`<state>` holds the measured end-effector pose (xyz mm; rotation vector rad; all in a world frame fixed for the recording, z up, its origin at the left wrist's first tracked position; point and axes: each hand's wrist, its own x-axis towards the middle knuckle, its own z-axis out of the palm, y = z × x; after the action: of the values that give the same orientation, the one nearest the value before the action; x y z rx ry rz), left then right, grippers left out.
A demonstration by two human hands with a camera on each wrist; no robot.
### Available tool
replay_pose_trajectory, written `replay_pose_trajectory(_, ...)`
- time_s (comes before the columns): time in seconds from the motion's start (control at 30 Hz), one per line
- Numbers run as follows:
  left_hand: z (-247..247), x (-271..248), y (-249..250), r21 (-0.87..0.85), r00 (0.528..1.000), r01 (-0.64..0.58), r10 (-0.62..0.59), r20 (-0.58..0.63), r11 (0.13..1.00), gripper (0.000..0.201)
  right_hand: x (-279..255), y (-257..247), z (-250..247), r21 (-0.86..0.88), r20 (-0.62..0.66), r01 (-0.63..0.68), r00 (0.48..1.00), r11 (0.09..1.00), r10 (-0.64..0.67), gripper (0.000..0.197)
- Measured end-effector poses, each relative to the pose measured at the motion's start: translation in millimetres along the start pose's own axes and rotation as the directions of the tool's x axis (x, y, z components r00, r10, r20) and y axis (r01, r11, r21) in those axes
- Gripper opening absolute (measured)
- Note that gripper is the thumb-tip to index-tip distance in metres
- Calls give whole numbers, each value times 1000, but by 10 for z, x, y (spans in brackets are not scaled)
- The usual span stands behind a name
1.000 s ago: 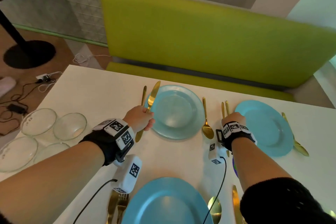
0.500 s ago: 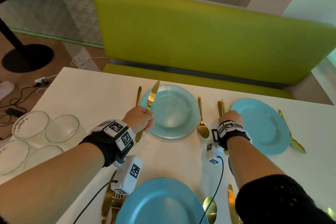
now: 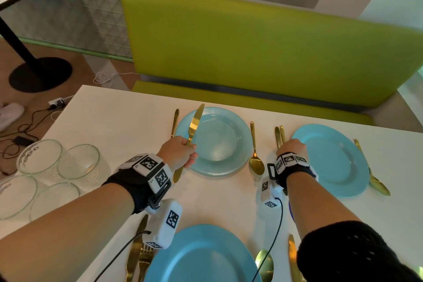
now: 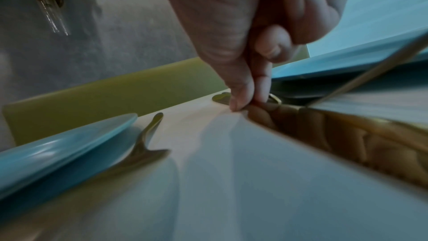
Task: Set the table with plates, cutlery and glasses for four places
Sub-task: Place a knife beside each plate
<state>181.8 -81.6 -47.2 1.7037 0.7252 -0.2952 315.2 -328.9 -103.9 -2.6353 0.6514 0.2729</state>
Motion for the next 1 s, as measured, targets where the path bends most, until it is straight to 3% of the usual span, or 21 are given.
replay_pose_trajectory(0.1, 10, 14, -10, 5, 1000, 5, -5, -7, 1000, 18, 36, -1, 5, -41, 33, 42, 999, 998, -41, 30)
replay_pose_trajectory(0.27, 24, 17, -42, 0, 1000, 21, -21, -9, 1000, 16, 75, 22, 17, -105, -18, 74, 997, 992, -76, 17)
replay_pose_trajectory(0.47, 34, -28, -46, -6, 1000, 28, -28, 4, 1000, 21, -49, -3, -126, -132, -1, 102, 995, 986, -103, 21)
replay_pose_trajectory(0.53, 38, -56, -63, 63, 1000, 18, -18, 4, 998, 22, -179, -79, -229, -154, 11, 161, 987, 975, -161, 29)
replay_pose_trajectory(0.6, 35, -103, -71, 146, 1000, 2, -2, 1, 989, 26, -395, -180, -293, -140, 18, 297, 954, 944, -298, 27)
replay_pose_trajectory(0.7, 4, -199, -78, 203, 999, -15, 5, 51, 979, 28, -870, -287, -261, -37, 62, 515, 857, 857, -512, 25)
replay_pose_trajectory(0.77, -30, -271, -71, 129, 992, 10, -26, 122, 992, 14, -1221, -336, -184, -27, 129, 661, 747, 750, -653, 27)
replay_pose_trajectory(0.8, -62, -333, -67, 75, 988, 24, -35, 151, 997, 14, -1389, -355, -144, -29, 159, 726, 682, 687, -714, 28)
replay_pose_trajectory(0.83, -99, -380, -73, 30, 983, 43, -48, 180, 999, 28, -1539, -375, -89, -34, 179, 781, 619, 624, -765, 28)
replay_pose_trajectory(0.93, -239, -520, -99, 5, 965, 20, -21, 263, 1000, 48, -1943, -422, 9, -67, 69, 904, 426, 422, -902, 20)
replay_pose_trajectory(1.0, -393, -619, -144, 11, 956, -19, 15, 293, 1000, 52, -2154, -439, 35, -91, -26, 935, 342, 343, -939, 12)
